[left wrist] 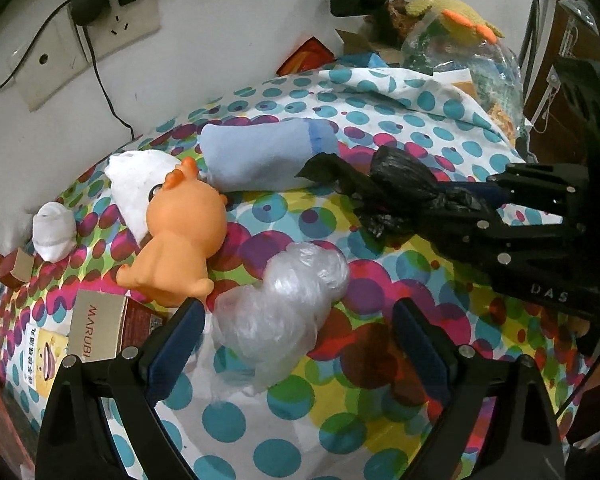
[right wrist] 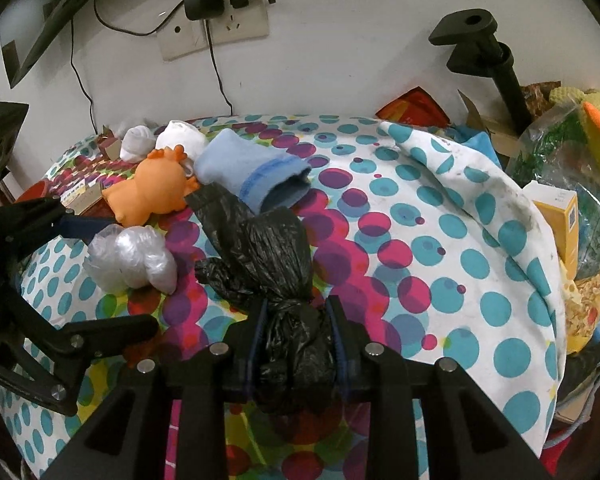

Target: Organize objects

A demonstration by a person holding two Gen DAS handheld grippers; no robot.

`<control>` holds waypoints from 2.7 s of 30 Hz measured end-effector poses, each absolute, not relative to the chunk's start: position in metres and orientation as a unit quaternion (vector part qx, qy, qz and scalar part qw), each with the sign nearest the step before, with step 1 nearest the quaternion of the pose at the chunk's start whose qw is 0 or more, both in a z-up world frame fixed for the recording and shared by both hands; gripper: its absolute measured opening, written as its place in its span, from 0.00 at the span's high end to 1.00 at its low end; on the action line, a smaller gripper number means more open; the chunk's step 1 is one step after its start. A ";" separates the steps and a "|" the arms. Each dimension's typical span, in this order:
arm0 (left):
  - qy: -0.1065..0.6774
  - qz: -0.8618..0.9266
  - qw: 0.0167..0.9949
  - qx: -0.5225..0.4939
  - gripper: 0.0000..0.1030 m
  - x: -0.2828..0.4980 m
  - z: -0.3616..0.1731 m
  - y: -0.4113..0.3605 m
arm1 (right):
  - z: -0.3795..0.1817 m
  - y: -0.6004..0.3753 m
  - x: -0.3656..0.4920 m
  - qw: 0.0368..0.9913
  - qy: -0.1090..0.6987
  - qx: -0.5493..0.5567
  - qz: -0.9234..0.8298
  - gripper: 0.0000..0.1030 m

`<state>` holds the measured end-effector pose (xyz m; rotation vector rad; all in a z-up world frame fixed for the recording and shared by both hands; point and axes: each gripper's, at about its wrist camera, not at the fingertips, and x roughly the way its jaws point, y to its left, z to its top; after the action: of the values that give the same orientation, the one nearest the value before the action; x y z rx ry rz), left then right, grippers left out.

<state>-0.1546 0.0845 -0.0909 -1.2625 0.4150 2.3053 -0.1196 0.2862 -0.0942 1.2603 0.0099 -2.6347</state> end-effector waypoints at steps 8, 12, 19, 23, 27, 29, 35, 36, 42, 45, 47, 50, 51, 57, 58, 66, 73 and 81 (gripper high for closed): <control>0.145 0.833 0.246 -0.474 0.38 -0.152 -0.095 0.084 | -0.094 0.283 -0.119 0.106 0.014 0.429 -0.897 0.70; 0.138 0.833 0.248 -0.475 0.38 -0.151 -0.096 0.083 | -0.093 0.282 -0.119 0.105 0.014 0.429 -0.897 0.70; 0.133 0.837 0.240 -0.474 0.39 -0.156 -0.093 0.090 | -0.094 0.282 -0.120 0.106 0.012 0.429 -0.897 0.70; 0.120 0.839 0.234 -0.476 0.53 -0.158 -0.095 0.089 | -0.094 0.282 -0.120 0.106 0.012 0.429 -0.897 0.70; 0.112 0.843 0.228 -0.474 0.62 -0.159 -0.094 0.086 | -0.094 0.282 -0.121 0.107 0.011 0.429 -0.897 0.69; 0.108 0.845 0.223 -0.473 0.68 -0.159 -0.094 0.084 | -0.094 0.282 -0.121 0.107 0.011 0.429 -0.897 0.69; 0.099 0.848 0.217 -0.473 0.71 -0.158 -0.093 0.082 | -0.094 0.282 -0.121 0.106 0.011 0.429 -0.897 0.69; 0.099 0.849 0.214 -0.473 0.71 -0.158 -0.093 0.082 | -0.094 0.282 -0.121 0.107 0.011 0.429 -0.897 0.69; 0.100 0.850 0.210 -0.473 0.71 -0.155 -0.090 0.078 | -0.094 0.282 -0.120 0.107 0.011 0.429 -0.897 0.69; 0.097 0.851 0.208 -0.472 0.71 -0.153 -0.088 0.075 | -0.094 0.281 -0.120 0.107 0.011 0.429 -0.897 0.69; 0.095 0.853 0.202 -0.471 0.71 -0.151 -0.086 0.069 | -0.094 0.282 -0.121 0.106 0.012 0.429 -0.897 0.69; 0.094 0.855 0.191 -0.472 0.71 -0.150 -0.084 0.063 | -0.094 0.281 -0.121 0.105 0.014 0.429 -0.897 0.69; 0.093 0.856 0.189 -0.472 0.71 -0.150 -0.084 0.061 | -0.094 0.281 -0.121 0.105 0.015 0.429 -0.897 0.69; 0.087 0.861 0.171 -0.471 0.71 -0.147 -0.080 0.047 | -0.094 0.281 -0.121 0.104 0.015 0.429 -0.897 0.69; 0.085 0.862 0.168 -0.470 0.71 -0.147 -0.079 0.045 | -0.094 0.280 -0.121 0.104 0.016 0.429 -0.897 0.69; 0.074 0.870 0.144 -0.465 0.71 -0.143 -0.067 0.019 | -0.094 0.280 -0.121 0.103 0.017 0.429 -0.897 0.69; 0.063 0.876 0.124 -0.463 0.71 -0.139 -0.057 -0.005 | -0.095 0.279 -0.121 0.102 0.019 0.429 -0.897 0.69; 0.060 0.876 0.125 -0.461 0.71 -0.134 -0.056 -0.011 | -0.094 0.278 -0.121 0.098 0.026 0.429 -0.897 0.69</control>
<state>-0.1338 -0.0113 -0.0559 -1.3440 0.1754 2.5537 -0.1213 0.2780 -0.0941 1.2707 0.0775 -2.6554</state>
